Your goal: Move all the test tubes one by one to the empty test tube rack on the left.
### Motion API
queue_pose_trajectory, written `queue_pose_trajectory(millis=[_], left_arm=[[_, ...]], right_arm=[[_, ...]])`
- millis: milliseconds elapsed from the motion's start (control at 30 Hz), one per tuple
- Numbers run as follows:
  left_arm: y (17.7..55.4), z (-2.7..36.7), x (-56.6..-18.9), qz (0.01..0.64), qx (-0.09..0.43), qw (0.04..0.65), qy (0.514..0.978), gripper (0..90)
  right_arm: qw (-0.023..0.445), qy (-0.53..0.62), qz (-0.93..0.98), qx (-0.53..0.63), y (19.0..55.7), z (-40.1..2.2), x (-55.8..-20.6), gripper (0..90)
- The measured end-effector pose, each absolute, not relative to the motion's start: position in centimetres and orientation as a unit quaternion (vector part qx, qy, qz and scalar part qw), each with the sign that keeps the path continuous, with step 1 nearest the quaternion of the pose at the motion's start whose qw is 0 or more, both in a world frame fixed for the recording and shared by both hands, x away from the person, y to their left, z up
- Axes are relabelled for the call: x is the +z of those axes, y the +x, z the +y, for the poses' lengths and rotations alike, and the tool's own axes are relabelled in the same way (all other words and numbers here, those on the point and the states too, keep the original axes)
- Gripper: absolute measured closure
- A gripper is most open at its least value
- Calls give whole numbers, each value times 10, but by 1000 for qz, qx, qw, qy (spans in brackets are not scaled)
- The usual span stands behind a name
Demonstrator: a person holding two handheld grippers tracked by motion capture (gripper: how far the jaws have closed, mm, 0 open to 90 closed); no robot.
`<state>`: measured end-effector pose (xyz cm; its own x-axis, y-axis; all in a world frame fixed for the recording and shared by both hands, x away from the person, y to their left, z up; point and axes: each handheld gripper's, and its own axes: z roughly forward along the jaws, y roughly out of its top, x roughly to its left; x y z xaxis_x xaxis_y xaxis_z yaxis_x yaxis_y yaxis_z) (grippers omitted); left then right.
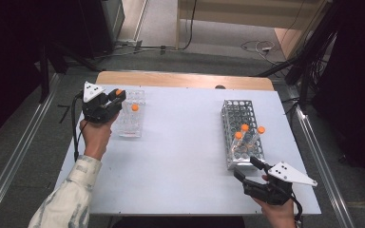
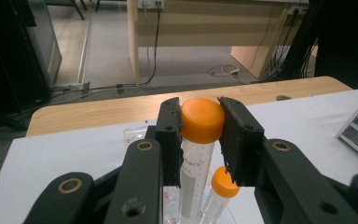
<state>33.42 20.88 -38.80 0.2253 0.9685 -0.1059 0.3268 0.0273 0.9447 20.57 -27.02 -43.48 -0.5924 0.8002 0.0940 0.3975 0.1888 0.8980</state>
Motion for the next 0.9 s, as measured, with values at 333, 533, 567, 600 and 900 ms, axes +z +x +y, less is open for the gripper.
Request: queue_pose_trajectory(millis=[333, 533, 567, 600, 900], left_arm=[[340, 201, -398, 519, 335, 471, 629, 697], [339, 199, -411, 524, 333, 466, 631, 697], [339, 199, -414, 525, 332, 465, 631, 697], [338, 199, -415, 526, 332, 464, 631, 696], [338, 200, -425, 532, 320, 466, 630, 686]], right_arm=[[203, 402, 742, 496, 205, -271, -434, 256], [204, 401, 743, 496, 205, -271, -435, 256], [203, 402, 743, 495, 205, -270, -435, 256], [203, 401, 743, 495, 205, -270, -435, 256], [202, 402, 745, 493, 205, -269, -435, 256]])
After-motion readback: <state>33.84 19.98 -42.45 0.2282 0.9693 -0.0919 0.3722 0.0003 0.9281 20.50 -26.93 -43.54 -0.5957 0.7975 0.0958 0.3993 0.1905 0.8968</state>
